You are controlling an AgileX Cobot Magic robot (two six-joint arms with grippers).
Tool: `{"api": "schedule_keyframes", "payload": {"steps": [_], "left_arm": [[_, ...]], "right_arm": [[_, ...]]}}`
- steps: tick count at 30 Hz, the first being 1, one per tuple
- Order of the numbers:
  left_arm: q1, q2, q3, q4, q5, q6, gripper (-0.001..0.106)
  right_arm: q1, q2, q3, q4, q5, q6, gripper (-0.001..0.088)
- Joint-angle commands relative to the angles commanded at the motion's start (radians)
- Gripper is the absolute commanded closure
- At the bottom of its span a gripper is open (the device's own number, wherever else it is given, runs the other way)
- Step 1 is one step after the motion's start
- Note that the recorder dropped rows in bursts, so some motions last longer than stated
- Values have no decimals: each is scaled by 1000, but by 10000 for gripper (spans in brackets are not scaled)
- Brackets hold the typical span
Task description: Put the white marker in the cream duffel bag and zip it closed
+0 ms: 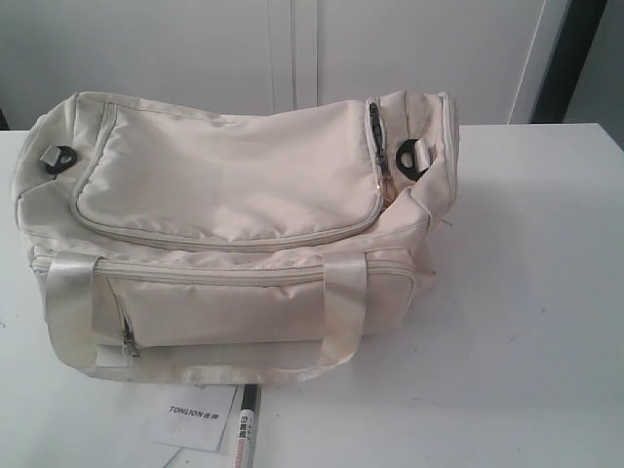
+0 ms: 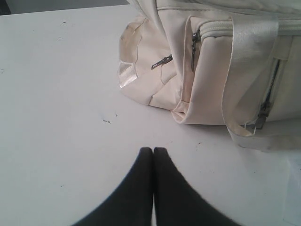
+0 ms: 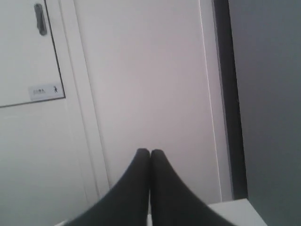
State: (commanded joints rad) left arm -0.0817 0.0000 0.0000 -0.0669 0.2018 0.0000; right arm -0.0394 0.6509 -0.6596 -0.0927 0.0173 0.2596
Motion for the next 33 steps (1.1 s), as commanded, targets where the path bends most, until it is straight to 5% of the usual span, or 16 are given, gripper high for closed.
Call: {"api": "schedule_keyframes", "payload": {"steps": [7, 11, 24, 27, 33], "left_arm": [[0, 0, 0, 0, 0, 0, 1053], [0, 0, 0, 0, 0, 0, 1053], [0, 0, 0, 0, 0, 0, 1053], [0, 0, 0, 0, 0, 0, 1053], [0, 0, 0, 0, 0, 0, 1053]], "right_arm": [[0, 197, -182, 35, 283, -175, 868], [0, 319, -287, 172, 448, -367, 868], [7, 587, -434, 594, 516, -776, 855], [15, 645, -459, 643, 518, -813, 772], [20, 744, -480, 740, 395, -942, 466]]}}
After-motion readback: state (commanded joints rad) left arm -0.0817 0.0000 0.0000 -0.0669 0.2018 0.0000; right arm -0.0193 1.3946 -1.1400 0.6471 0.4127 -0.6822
